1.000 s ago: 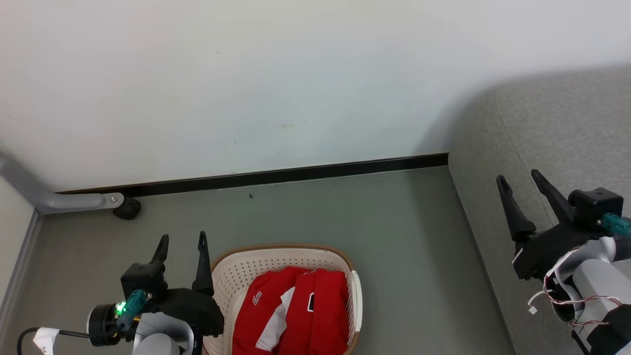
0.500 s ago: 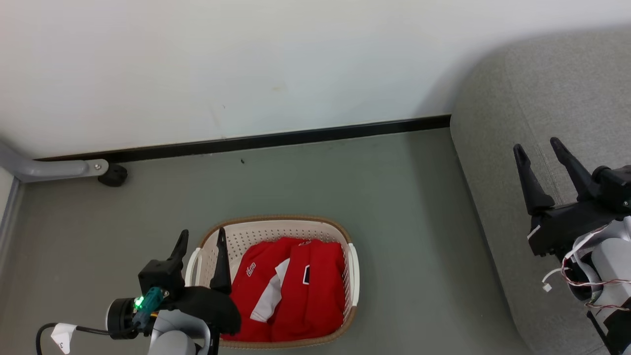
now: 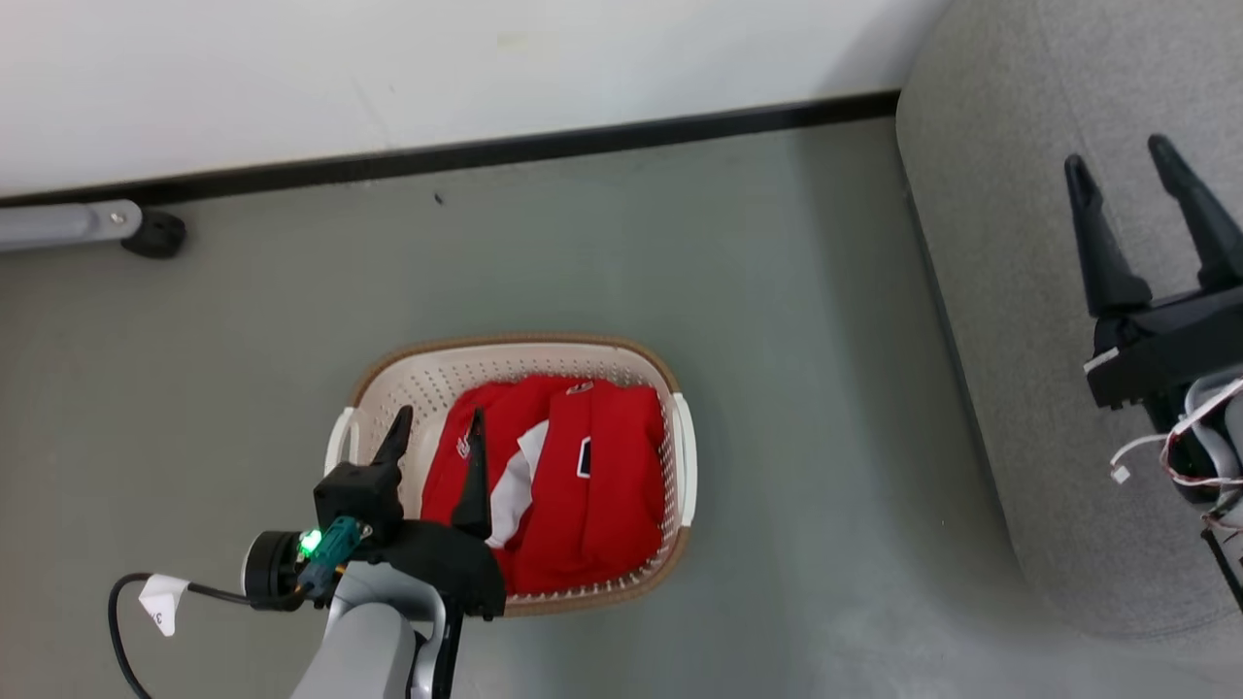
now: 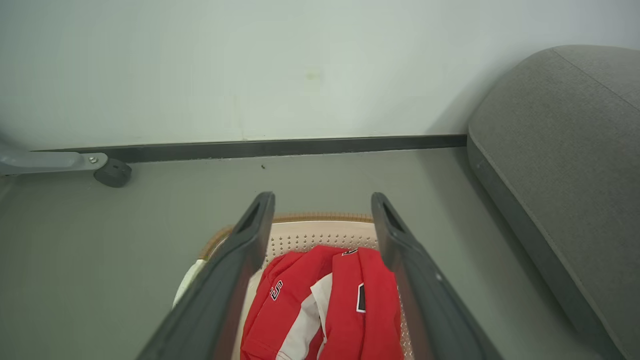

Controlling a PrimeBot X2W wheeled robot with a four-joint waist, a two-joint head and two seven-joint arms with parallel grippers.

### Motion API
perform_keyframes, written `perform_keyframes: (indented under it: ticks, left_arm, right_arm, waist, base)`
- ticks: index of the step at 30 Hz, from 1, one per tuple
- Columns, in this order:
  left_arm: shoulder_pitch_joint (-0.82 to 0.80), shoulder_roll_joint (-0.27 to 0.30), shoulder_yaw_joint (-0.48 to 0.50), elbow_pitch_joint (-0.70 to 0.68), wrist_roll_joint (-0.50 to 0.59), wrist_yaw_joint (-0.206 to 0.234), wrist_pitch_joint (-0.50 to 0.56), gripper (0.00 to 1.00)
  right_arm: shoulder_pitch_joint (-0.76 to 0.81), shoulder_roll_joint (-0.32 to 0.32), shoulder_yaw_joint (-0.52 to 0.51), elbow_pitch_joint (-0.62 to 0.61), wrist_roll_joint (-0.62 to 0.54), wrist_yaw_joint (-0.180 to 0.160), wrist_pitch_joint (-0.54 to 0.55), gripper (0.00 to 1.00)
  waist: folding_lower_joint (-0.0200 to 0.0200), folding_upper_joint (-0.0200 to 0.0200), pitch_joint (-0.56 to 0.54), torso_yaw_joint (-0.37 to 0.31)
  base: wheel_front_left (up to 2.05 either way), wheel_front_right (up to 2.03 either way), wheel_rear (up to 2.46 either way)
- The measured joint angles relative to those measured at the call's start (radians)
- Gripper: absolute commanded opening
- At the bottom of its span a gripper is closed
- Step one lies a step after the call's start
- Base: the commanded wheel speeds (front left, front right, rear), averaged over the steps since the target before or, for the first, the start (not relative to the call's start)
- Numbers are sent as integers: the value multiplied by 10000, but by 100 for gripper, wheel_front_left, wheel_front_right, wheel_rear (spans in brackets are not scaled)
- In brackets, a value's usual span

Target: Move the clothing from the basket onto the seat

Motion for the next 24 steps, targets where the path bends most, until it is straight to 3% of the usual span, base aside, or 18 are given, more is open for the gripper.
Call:
perform_keyframes:
  ticks: [13, 24]
  left_arm:
    - [-1639, 2, -2173, 238, -1801, 301, 0, 100]
    - [-3685, -8, -2548, 1643, -2353, 556, -2, 100]
  right_arm:
    - [-792, -476, -646, -1624, -238, 121, -46, 100]
    - [-1336, -562, -982, -2957, -360, 207, -75, 100]
  waist:
    - [1, 0, 2045, -259]
    - [0, 1, 3822, -579]
  base:
    - [0, 0, 0]
    - [0, 0, 0]
